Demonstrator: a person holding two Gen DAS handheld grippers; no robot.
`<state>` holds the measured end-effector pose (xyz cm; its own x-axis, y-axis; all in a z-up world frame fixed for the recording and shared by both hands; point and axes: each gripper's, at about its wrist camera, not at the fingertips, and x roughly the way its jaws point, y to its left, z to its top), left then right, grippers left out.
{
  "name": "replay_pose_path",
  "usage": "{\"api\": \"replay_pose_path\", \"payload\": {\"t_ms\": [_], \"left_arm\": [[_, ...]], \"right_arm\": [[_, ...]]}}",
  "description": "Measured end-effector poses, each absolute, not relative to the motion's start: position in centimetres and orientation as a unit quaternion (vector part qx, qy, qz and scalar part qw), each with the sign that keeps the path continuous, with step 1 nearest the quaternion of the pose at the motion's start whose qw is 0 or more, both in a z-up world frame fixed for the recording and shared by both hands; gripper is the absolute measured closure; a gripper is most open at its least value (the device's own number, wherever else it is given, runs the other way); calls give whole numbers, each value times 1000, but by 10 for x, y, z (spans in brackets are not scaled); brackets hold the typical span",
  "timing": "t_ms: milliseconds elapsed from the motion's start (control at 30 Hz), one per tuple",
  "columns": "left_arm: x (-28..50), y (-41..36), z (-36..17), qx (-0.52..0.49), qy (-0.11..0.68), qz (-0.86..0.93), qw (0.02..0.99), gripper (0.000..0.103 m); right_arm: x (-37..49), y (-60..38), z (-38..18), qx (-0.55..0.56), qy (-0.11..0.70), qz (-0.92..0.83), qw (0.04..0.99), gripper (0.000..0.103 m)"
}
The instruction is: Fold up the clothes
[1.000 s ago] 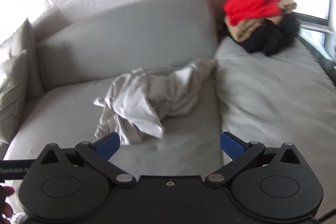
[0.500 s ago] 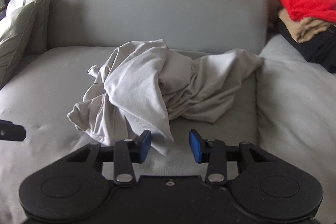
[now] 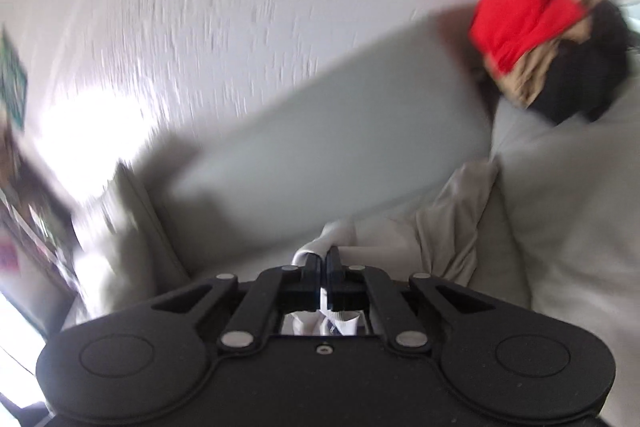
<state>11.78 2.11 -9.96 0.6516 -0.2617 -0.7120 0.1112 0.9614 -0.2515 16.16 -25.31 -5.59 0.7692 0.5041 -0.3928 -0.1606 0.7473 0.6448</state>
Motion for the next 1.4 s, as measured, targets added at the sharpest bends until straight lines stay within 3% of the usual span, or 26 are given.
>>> {"api": "replay_pose_path", "payload": {"t_ms": [167, 267, 433, 500, 567, 767, 1000, 1100, 1233, 1400], "left_arm": [[90, 11, -87, -93, 400, -155, 898, 66], [80, 2, -95, -75, 414, -173, 891, 66], [78, -7, -123, -83, 457, -170, 869, 67], [85, -5, -136, -112, 471, -167, 859, 70], [91, -4, -147, -149, 480, -165, 848, 71], [118, -4, -184, -310, 500, -175, 790, 74], [132, 13, -226, -428, 513, -136, 731, 77], [129, 25, -224, -450, 519, -126, 716, 75], [128, 27, -224, -461, 515, -125, 712, 63], [156, 7, -228, -430, 504, -137, 736, 60]], "right_arm": [[96, -317, -36, 391, 282, 108, 870, 101], [66, -344, -66, 388, 305, 28, 869, 100], [64, -377, -135, 347, 423, -65, 834, 93], [57, -378, -141, 349, 425, -60, 833, 78], [48, -373, -138, 352, 407, -41, 842, 52], [41, -347, -128, 343, 394, 21, 852, 48], [42, -334, -136, 341, 404, 42, 848, 48], [43, -336, -138, 342, 402, 42, 848, 48], [46, -340, -141, 343, 395, 43, 851, 47], [48, -341, -143, 352, 391, 42, 850, 47]]}}
